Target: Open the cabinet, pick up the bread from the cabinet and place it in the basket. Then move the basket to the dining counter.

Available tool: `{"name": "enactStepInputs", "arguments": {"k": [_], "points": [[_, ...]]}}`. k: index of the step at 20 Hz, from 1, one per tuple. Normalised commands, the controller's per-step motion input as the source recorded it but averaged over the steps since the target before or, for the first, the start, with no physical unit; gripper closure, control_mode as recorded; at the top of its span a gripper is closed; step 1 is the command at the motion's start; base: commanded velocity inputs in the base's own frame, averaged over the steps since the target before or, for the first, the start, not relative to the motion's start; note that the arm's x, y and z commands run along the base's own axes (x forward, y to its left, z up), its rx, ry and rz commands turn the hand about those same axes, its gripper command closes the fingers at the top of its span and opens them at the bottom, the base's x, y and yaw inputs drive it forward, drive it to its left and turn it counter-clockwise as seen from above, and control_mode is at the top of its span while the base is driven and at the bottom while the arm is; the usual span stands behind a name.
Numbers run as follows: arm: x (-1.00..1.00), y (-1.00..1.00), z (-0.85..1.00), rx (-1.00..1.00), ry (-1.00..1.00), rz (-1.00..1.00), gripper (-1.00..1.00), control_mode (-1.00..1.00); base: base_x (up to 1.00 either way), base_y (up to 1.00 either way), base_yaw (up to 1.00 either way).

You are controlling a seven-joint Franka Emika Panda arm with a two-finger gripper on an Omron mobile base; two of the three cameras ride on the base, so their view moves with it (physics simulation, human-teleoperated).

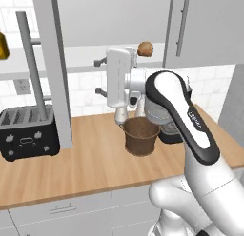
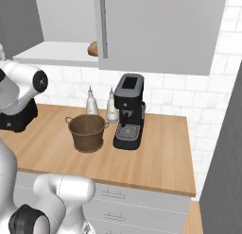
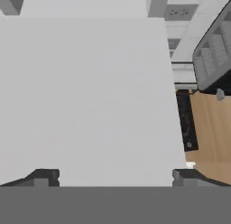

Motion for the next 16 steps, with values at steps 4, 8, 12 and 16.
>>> {"name": "enactStepInputs", "arguments": {"k": [4, 8, 12, 16], "points": [[0.22, -1.0, 0.0, 0.0, -0.09, -0.16, -1.0, -1.0, 0.0, 0.0, 0.0], [-0.05, -1.0, 0.07, -0.11, -0.19, -0.15, -1.0, -1.0, 0.0, 0.0, 0.0], [-0.43, -1.0, 0.34, -0.32, -0.19, -0.08, -1.0, -1.0, 0.0, 0.0, 0.0], [-0.33, -1.0, 0.53, -0.44, -0.07, -0.05, -1.0, -1.0, 0.0, 0.0, 0.0]]}}
